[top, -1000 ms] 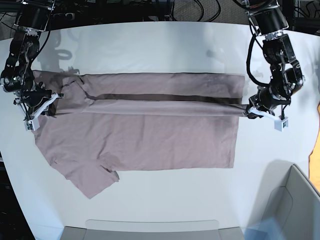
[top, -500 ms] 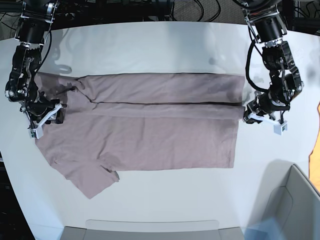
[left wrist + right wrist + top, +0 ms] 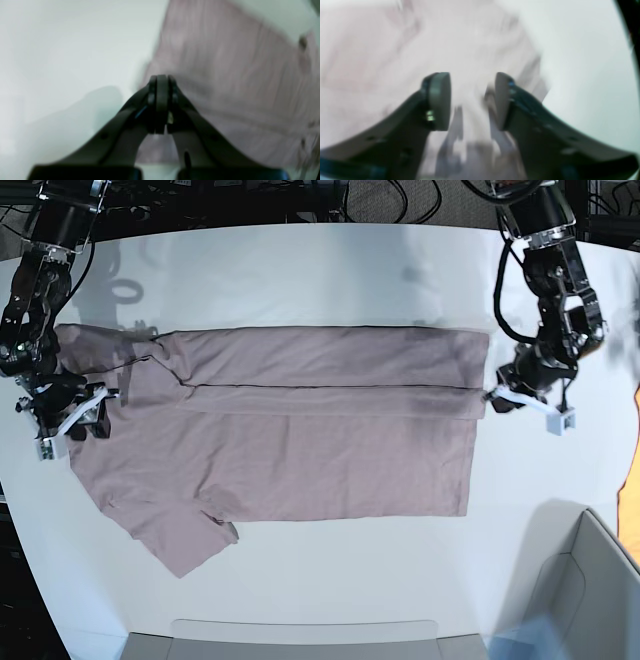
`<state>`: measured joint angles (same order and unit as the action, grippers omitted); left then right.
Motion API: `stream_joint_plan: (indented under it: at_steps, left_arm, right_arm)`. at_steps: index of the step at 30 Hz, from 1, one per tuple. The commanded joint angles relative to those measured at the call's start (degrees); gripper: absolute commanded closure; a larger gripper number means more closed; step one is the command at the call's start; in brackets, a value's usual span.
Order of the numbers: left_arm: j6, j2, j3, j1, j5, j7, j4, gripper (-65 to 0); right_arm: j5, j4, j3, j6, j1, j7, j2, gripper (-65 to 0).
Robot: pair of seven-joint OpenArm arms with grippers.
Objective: Fold the T-shirt properly
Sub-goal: 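Drag the folded shirt back toward the robot with both grippers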
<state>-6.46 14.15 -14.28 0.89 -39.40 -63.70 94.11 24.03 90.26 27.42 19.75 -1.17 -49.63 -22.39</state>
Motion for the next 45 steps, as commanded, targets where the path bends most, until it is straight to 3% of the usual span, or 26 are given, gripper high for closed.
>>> stream_joint_plan:
  at_steps: [1, 4, 9, 15, 23, 27, 36, 45]
  left_arm:
    - [-0.4, 0.7, 3.1, -1.1, -1.2, 2.5, 1.2, 0.0]
    - [-0.4, 1.0, 9.1, 0.3, 1.4, 6.2, 1.3, 0.0]
    - [-0.4, -0.4, 14.6, 0.6, 12.6, 9.6, 0.7, 0.0]
    - [-0.6, -3.7, 15.8, 0.1, 23.9, 9.6, -5.4, 0.0]
    - [-0.6, -0.2, 15.1, 8.6, 24.5, 10.1, -7.6, 0.0]
    - [-0.6, 1.4, 15.1, 13.9, 24.5, 10.8, -7.6, 0.0]
    - [-0.6, 1.5, 9.4, 27.1, 24.5, 13.5, -3.7, 0.0]
    - [-0.6, 1.5, 7.8, 35.5, 24.5, 12.7, 3.3, 0.0]
  right_arm:
    - [0.5, 0.9, 0.6, 0.1, 0.7, 2.2, -1.6, -13.8]
    - [0.4, -1.1, 0.6, 0.1, 0.0, 2.2, -1.7, 0.0]
    - [0.3, -7.7, -0.7, 0.3, 0.6, 2.5, -2.7, 0.0]
    - [0.2, -16.4, -9.3, 0.2, 1.1, 7.7, -5.2, 0.0]
    - [0.2, -17.6, -10.9, 0.2, -3.1, 7.8, -5.3, 0.0]
    - [0.2, -12.9, -11.1, 0.2, -7.7, 7.5, -6.0, 0.0]
    - [0.2, -3.8, -10.7, 0.2, -18.9, 7.4, -6.4, 0.0]
    - [0.3, -1.8, -11.1, 0.2, -22.2, 7.4, -6.2, 0.0]
